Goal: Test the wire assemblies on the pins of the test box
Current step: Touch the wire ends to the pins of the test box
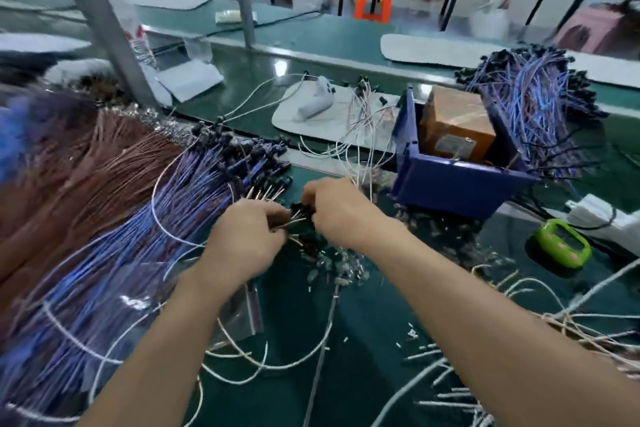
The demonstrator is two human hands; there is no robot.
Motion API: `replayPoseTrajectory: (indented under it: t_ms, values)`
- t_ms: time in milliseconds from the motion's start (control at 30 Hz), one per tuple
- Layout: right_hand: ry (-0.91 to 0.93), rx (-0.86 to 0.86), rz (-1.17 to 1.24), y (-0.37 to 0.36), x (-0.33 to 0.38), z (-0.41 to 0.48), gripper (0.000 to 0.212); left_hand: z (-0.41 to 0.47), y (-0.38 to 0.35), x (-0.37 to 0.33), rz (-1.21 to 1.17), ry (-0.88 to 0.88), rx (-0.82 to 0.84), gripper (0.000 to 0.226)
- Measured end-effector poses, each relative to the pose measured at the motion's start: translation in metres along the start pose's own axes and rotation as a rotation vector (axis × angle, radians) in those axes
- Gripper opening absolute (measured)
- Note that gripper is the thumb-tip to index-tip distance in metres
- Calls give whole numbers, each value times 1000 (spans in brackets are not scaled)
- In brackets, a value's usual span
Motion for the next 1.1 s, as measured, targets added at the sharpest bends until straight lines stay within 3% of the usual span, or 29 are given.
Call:
replayPoseTrajectory:
  t_ms: [267, 433, 533, 667, 767, 833, 900, 933, 1033, 1100]
  values:
    - [85, 31, -152, 1, 19, -1, 23, 3, -7, -3, 95, -73, -98, 22]
    - [152, -188, -279, 43, 32, -19, 28, -1, 14, 2, -195, -142, -197, 23]
    - [24, -349, -105, 79, 11, -33, 27, 6, 23, 9, -415, -38, -83, 20]
    - [-52, -560, 130, 115, -13, -62, 23, 6, 19, 5, -749, 57, 233, 29]
    - [-92, -503, 235, 107, -21, -78, 25, 2, 33, -4, -902, 83, 274, 28]
    - [-103, -246, 204, 81, -21, -81, 23, 2, 53, -15, -887, 32, 197, 25]
    - [-62, 3, 265, 53, -12, -85, 16, -1, 70, -37, -706, -100, 101, 22]
    - [-22, 41, 372, 47, -4, -86, 11, -5, 74, -53, -579, -190, 68, 21]
    - [-9, -132, 954, 50, 11, -82, 13, -25, 70, -100, -424, -455, 66, 20]
    - [-71, -306, 1033, 61, 2, -80, 9, -25, 69, -110, -460, -507, 67, 18]
Point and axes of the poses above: each hand's wrist, its own z-axis towards the middle knuckle, its own y-axis out of the back of the hand, x = y × z, the point moved 10 cm from there along z, towards the middle knuckle, and after that the axes turned 9 degrees about y, right-handed, at the moved point
